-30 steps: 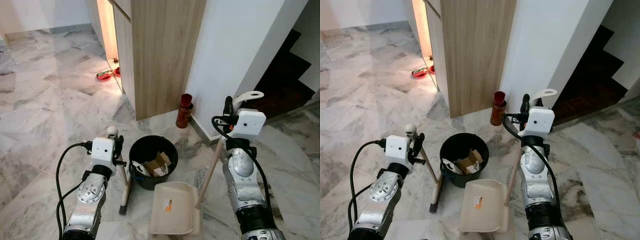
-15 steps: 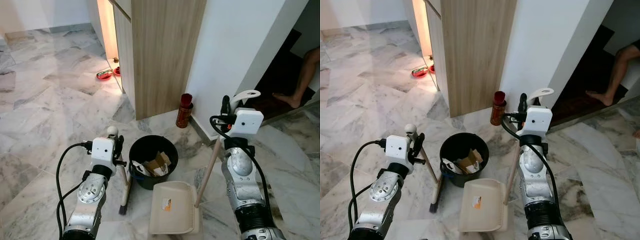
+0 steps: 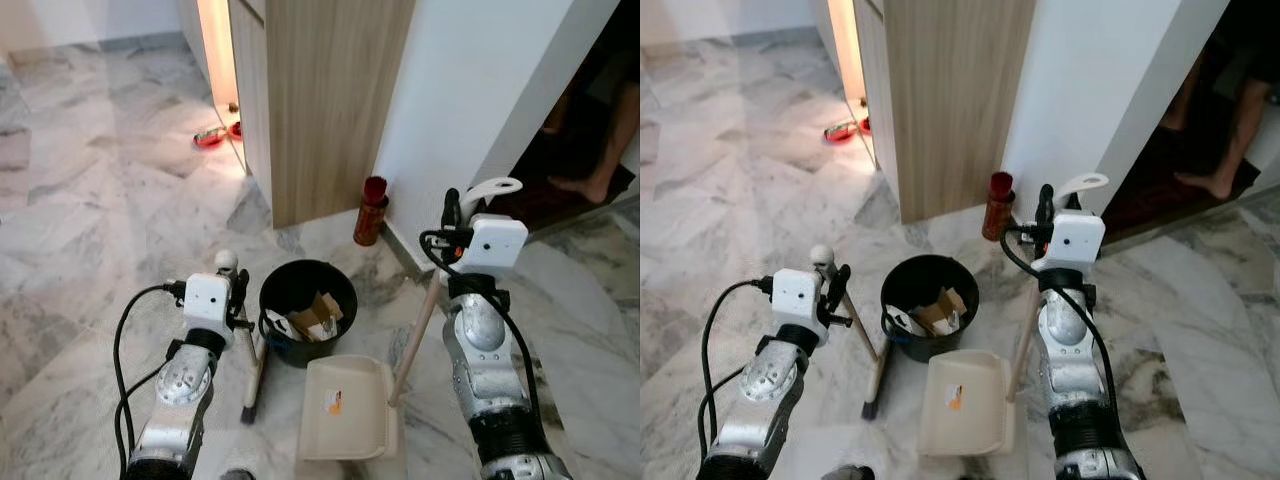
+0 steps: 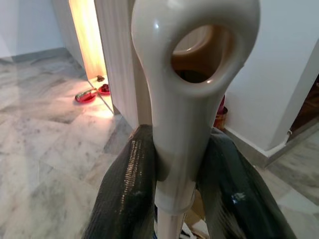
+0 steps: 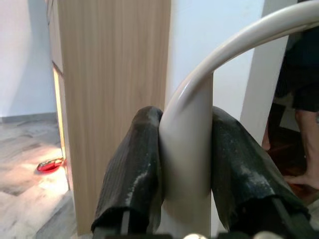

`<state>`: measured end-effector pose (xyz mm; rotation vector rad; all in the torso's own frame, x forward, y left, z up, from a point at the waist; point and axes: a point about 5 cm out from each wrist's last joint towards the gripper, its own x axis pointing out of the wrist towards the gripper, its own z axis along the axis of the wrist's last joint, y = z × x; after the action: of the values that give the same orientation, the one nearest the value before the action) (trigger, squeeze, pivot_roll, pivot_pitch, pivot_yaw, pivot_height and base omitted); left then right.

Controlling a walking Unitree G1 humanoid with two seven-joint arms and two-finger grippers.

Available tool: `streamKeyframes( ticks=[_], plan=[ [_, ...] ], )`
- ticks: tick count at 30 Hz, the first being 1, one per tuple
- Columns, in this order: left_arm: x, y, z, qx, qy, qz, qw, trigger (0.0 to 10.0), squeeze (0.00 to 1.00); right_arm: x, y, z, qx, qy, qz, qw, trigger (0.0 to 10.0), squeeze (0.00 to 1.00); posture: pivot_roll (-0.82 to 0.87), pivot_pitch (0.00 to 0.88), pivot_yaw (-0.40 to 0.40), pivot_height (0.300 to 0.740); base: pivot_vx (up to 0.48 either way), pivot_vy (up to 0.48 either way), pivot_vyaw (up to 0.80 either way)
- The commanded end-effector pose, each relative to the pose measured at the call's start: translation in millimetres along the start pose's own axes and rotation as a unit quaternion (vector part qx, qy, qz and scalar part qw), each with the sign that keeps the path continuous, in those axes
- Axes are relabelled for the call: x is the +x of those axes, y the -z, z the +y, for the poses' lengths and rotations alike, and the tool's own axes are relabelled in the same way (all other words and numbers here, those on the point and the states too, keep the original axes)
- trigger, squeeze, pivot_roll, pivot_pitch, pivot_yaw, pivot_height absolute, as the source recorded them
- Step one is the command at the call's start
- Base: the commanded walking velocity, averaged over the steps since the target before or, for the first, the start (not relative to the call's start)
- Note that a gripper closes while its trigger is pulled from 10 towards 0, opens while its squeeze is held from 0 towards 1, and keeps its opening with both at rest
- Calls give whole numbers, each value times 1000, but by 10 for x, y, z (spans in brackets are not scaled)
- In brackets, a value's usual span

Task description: Sweep floor

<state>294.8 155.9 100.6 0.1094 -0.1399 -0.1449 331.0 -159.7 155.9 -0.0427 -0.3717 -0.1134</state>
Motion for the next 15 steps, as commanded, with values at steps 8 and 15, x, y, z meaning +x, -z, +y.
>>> streamKeyframes(
  ticks=[8, 15],
  plan=[
    [27, -94, 2, -5, -3, -23, 1000, 10000, 0, 38, -41, 4, 4, -3, -11, 1000, 10000, 0, 177, 99, -79, 740, -295, 0, 0],
    [21, -90, 7, -6, -5, -23, 1000, 10000, 0, 35, -32, -3, 3, -4, -9, 1000, 10000, 0, 176, 101, -80, 740, -274, 0, 0]
  ],
)
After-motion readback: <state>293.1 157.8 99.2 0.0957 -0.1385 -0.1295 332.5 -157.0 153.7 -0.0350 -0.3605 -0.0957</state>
